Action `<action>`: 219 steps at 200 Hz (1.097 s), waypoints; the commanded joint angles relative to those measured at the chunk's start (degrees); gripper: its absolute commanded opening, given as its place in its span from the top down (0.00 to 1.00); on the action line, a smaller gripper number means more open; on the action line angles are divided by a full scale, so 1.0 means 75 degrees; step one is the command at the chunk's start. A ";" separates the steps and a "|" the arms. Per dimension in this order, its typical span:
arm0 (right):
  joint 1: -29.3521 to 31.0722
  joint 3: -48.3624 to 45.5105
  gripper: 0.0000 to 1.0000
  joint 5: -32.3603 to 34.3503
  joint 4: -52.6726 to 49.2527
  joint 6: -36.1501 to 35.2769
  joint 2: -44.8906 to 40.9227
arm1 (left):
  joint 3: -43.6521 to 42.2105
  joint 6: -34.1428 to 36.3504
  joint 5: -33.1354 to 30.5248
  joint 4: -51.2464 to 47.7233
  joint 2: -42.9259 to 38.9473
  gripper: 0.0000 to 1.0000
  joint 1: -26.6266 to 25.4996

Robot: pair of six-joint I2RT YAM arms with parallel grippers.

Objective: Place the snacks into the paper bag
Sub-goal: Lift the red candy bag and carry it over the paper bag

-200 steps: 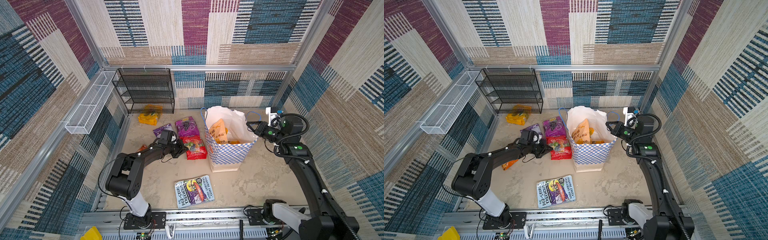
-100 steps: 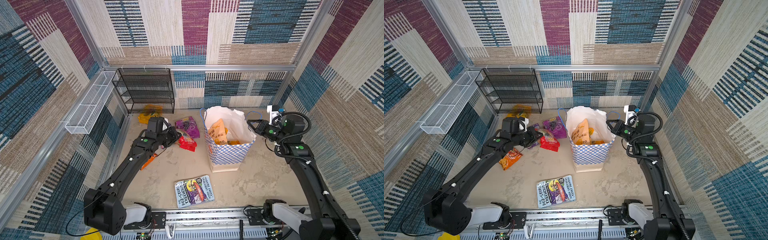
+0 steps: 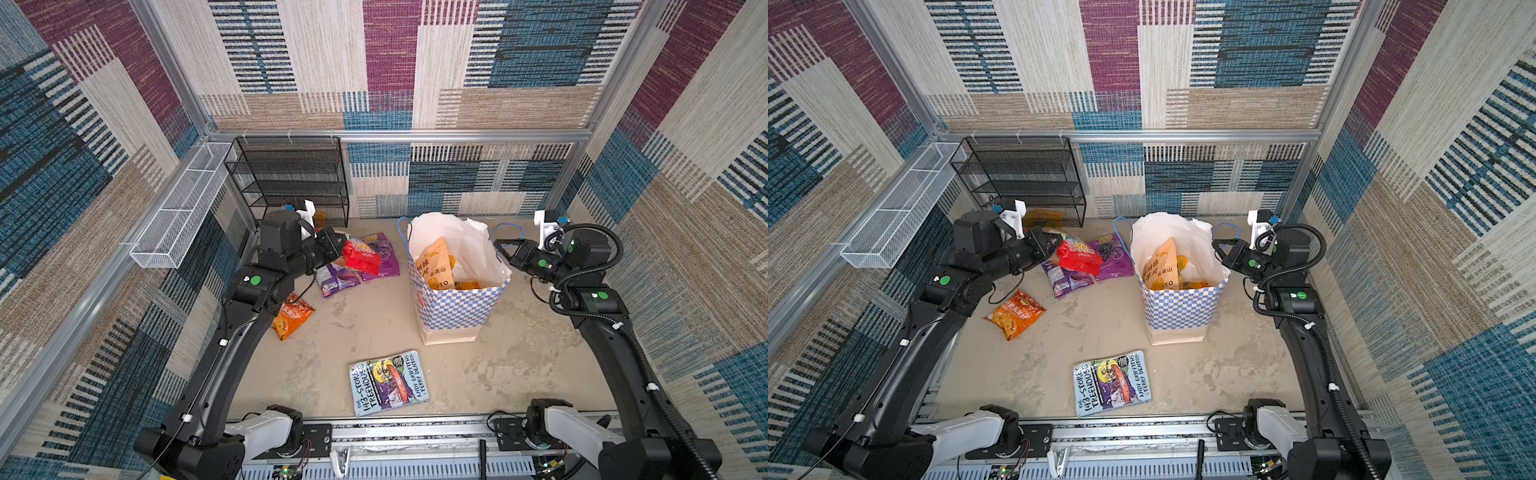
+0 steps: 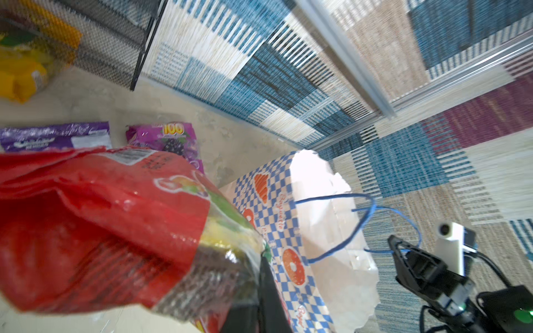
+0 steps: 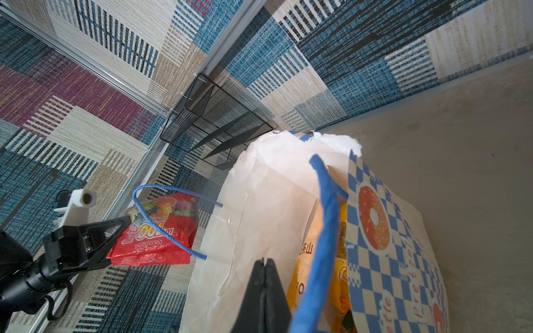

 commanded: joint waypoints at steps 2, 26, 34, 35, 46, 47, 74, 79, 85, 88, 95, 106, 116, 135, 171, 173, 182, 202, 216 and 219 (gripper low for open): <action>0.0029 0.0094 1.00 -0.0039 0.0201 0.0062 -0.0020 | 0.0625 0.0476 0.0340 0.0832 0.0100 1.00 -0.0070; 0.0038 0.0085 1.00 0.0011 0.0263 0.0096 -0.0058 | 0.1582 0.0826 0.0373 0.0877 0.0441 1.00 -0.0374; 0.0038 0.0075 1.00 0.0011 0.0280 0.0113 -0.0082 | 0.1951 0.0977 0.0401 0.0875 0.0610 1.00 -0.0522; 0.0038 0.0074 1.00 0.0011 0.0286 0.0122 -0.0083 | 0.2001 0.0997 0.0400 0.0877 0.0631 1.00 -0.0546; 0.0038 0.0061 1.00 0.0011 0.0308 0.0145 -0.0122 | 0.2539 0.1191 0.0426 0.0807 0.0931 1.00 -0.0788; 0.0044 0.0061 1.00 0.0011 0.0306 0.0150 -0.0126 | 0.2582 0.1204 0.0430 0.0802 0.0973 1.00 -0.0808; 0.0102 0.0004 1.00 0.0020 0.0378 0.0215 -0.0259 | 0.4071 0.1521 0.0553 0.0468 0.1838 1.00 -0.1373; 0.0108 -0.0003 1.00 0.0052 0.0375 0.0214 -0.0302 | 0.4338 0.1587 0.0562 0.0409 0.2005 1.00 -0.1506; 0.0105 -0.0008 1.00 0.0106 0.0375 0.0206 -0.0339 | 0.4659 0.1669 0.0562 0.0319 0.2198 1.00 -0.1654; 0.0100 -0.0013 1.00 0.0121 0.0378 0.0202 -0.0368 | 0.4821 0.1697 0.0573 0.0282 0.2286 1.00 -0.1730; 0.0105 -0.0003 1.00 0.0157 0.0366 0.0180 -0.0408 | 0.5156 0.1768 0.0630 0.0221 0.2543 1.00 -0.1884; 0.0107 0.0003 1.00 0.0185 0.0348 0.0146 -0.0451 | 0.5616 0.1825 0.0854 0.0176 0.2924 1.00 -0.2155; 0.0115 0.0003 1.00 0.0146 0.0337 0.0143 -0.0480 | 0.5972 0.1803 0.1038 0.0104 0.3246 1.00 -0.2340; 0.0114 0.0026 1.00 0.0120 0.0263 0.0117 -0.0541 | 0.6312 0.1875 0.1067 0.0035 0.3729 1.00 -0.2744; 0.0120 0.0073 1.00 0.0164 0.0174 0.0048 -0.0615 | 0.6272 0.1942 0.0976 -0.0162 0.4250 1.00 -0.3284; 0.0117 0.0065 1.00 0.0152 0.0181 0.0058 -0.0612 | 0.6264 0.1942 0.0965 -0.0188 0.4278 1.00 -0.3299; 0.0129 0.0044 1.00 0.0127 0.0189 0.0061 -0.0623 | 0.6221 0.1954 0.0974 -0.0266 0.4380 1.00 -0.3393; 0.0143 0.0008 1.00 0.0117 0.0231 0.0073 -0.0578 | 0.5987 0.1906 0.0925 -0.0450 0.4540 1.00 -0.3531; 0.0152 0.0018 1.00 0.0115 0.0256 0.0089 -0.0582 | 0.5603 0.1918 0.0846 -0.0435 0.4548 1.00 -0.3633; 0.0155 0.0024 1.00 0.0125 0.0268 0.0098 -0.0577 | 0.5518 0.1931 0.0819 -0.0435 0.4545 1.00 -0.3653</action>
